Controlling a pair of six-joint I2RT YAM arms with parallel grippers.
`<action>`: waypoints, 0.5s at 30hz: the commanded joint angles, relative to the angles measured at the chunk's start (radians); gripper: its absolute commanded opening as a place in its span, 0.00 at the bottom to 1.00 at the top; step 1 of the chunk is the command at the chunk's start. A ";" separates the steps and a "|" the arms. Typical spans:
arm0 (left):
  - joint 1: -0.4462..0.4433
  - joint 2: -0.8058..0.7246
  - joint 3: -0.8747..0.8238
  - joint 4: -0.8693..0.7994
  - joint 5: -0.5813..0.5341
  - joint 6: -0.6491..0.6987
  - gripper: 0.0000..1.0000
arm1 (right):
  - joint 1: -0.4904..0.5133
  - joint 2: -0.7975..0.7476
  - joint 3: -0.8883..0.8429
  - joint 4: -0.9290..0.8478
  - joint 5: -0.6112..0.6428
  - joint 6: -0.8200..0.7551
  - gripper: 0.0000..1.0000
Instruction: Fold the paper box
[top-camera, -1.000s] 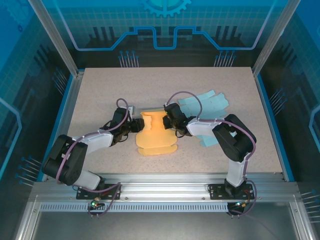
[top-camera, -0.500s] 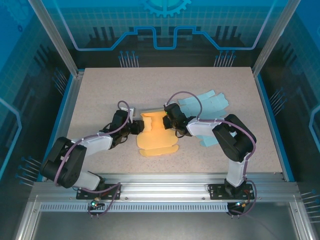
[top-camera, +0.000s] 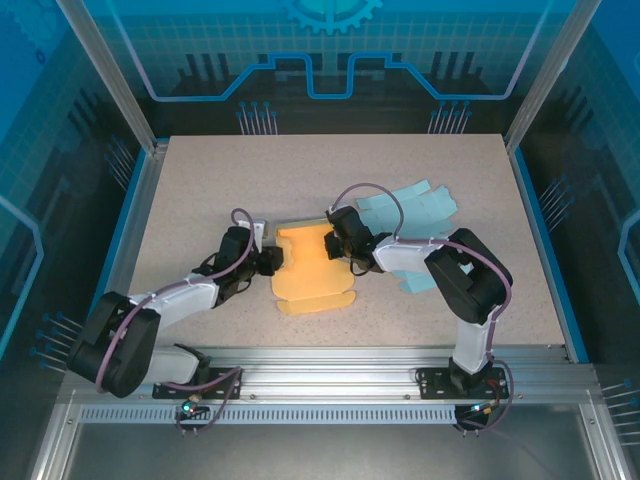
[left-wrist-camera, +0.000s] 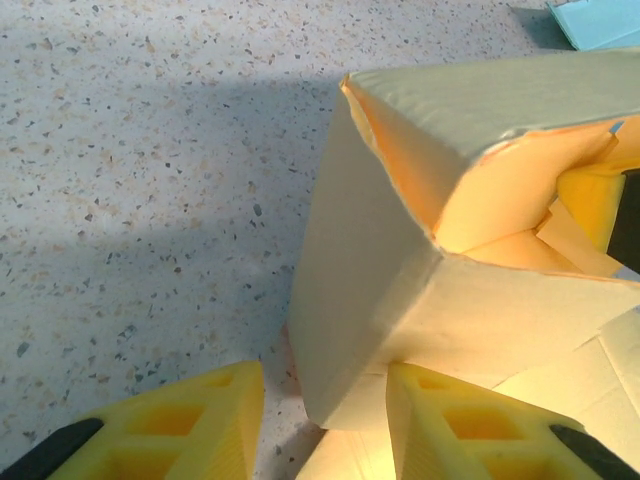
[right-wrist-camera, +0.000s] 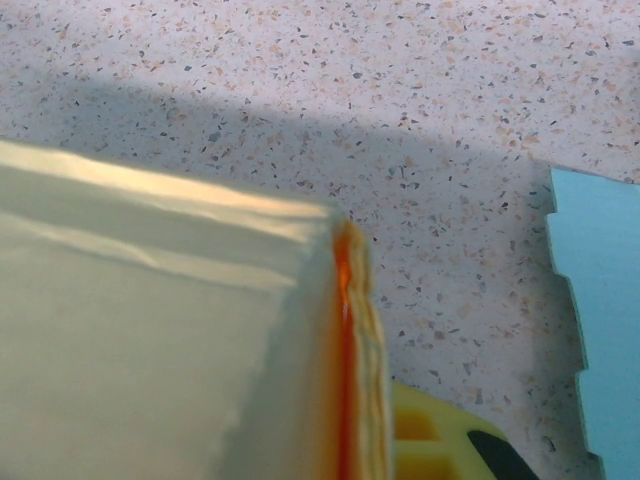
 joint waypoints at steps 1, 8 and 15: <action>-0.009 -0.026 -0.021 -0.036 -0.004 0.010 0.39 | 0.018 -0.002 0.026 -0.009 -0.016 -0.011 0.03; -0.009 -0.011 -0.029 -0.020 0.012 0.007 0.42 | 0.019 0.008 0.040 -0.014 -0.028 -0.016 0.02; -0.010 0.058 0.007 0.066 0.049 0.006 0.52 | 0.019 0.003 0.036 -0.013 -0.033 -0.022 0.02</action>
